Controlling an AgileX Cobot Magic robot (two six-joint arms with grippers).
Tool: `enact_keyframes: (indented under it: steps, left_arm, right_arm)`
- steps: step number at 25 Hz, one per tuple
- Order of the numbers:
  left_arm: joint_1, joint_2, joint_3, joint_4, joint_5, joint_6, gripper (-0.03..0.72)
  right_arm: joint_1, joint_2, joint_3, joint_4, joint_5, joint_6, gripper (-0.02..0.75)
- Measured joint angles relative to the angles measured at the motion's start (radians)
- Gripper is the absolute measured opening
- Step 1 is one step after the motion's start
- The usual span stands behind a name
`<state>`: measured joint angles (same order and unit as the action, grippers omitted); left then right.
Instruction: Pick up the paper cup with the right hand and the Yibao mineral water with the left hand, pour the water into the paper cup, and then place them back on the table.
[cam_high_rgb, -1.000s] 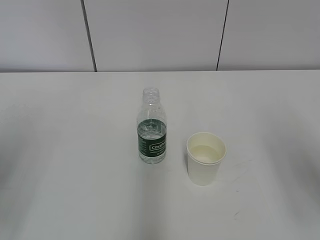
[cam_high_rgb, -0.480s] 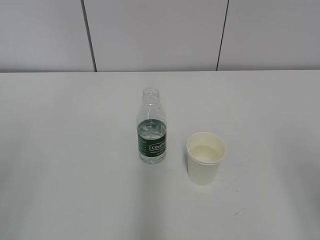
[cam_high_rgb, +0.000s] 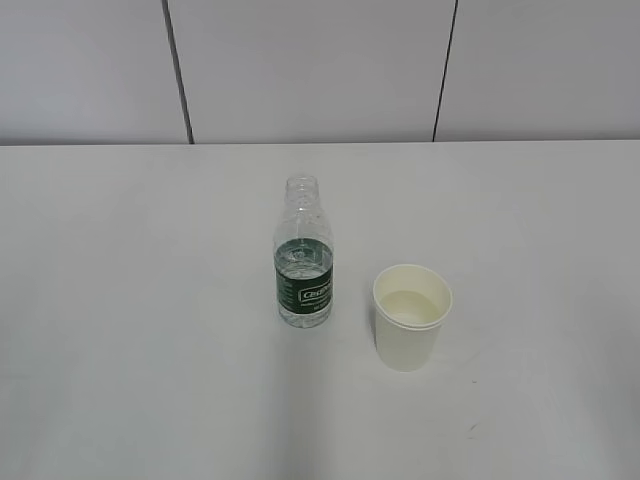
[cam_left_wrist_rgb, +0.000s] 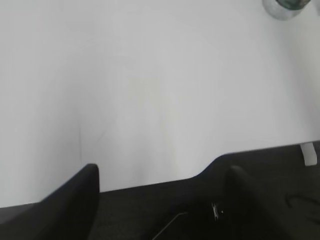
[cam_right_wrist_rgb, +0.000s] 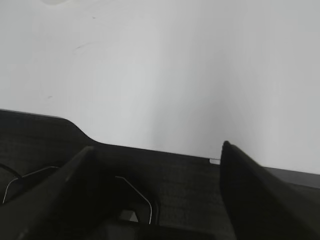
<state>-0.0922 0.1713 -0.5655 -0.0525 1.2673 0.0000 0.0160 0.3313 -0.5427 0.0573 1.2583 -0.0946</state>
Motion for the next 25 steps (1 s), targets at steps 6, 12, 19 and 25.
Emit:
enact_keyframes:
  steps: [6,12,19,25]
  left_arm:
    - [0.000,-0.176,0.000,-0.002,0.010,0.000,0.462]
    - [0.000,-0.190,0.000,-0.003,0.014,0.000,0.461]
    - [0.000,-0.192,0.000,-0.001,0.015,-0.027,0.459]
    - [0.000,-0.192,0.000,0.005,0.014,-0.031,0.459]
  right_arm:
    - [0.000,-0.163,0.002,0.000,0.004,0.000,0.586]
    - [0.000,-0.335,0.002,0.002,0.010,0.000,0.586]
    - [0.000,-0.350,0.002,0.002,0.015,0.012,0.586]
    - [0.000,-0.350,0.016,0.012,-0.010,0.046,0.586]
